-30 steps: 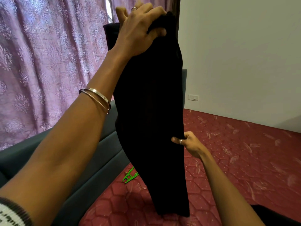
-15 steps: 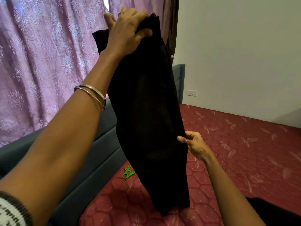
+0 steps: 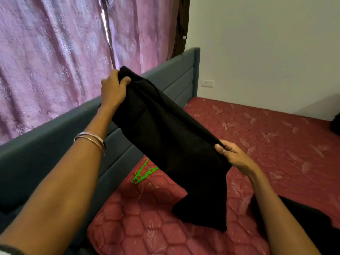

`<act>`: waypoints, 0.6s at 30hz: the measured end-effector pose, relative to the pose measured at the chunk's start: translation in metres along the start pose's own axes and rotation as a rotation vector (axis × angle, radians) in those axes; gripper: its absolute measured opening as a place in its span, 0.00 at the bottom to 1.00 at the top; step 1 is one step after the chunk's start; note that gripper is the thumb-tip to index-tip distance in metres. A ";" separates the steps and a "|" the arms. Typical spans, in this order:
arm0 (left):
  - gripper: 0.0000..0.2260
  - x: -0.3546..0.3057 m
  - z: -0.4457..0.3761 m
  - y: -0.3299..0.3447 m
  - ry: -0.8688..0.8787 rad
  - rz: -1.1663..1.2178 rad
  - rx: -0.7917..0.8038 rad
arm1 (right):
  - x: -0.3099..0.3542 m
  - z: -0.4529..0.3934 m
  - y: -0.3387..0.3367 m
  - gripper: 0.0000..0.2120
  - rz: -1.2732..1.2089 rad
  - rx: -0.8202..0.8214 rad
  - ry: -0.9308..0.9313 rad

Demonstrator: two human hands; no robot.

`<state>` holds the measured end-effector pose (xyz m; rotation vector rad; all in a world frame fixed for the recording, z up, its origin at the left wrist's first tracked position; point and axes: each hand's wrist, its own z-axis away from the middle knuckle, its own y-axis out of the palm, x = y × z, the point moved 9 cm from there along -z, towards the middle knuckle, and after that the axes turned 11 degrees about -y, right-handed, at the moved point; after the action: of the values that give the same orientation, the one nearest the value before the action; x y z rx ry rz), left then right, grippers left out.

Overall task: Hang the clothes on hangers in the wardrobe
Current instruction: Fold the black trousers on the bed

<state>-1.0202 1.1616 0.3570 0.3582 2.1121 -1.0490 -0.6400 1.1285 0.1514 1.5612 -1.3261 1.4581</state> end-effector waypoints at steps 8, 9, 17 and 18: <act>0.17 0.151 0.093 0.099 -0.225 -0.314 0.325 | -0.129 0.083 0.016 0.25 0.102 0.367 0.551; 0.17 0.172 0.104 0.107 -0.250 -0.338 0.381 | -0.140 0.095 0.023 0.24 0.067 0.411 0.602; 0.19 0.358 0.159 0.170 -0.469 -0.479 0.612 | -0.257 0.082 0.089 0.14 0.213 0.419 0.666; 0.18 0.383 0.169 0.186 -0.510 -0.489 0.662 | -0.280 0.079 0.100 0.16 0.277 0.417 0.650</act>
<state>-1.1021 1.1196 -0.0916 -0.1336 1.3757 -1.8940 -0.6745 1.0957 -0.1528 0.9875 -0.9008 2.2780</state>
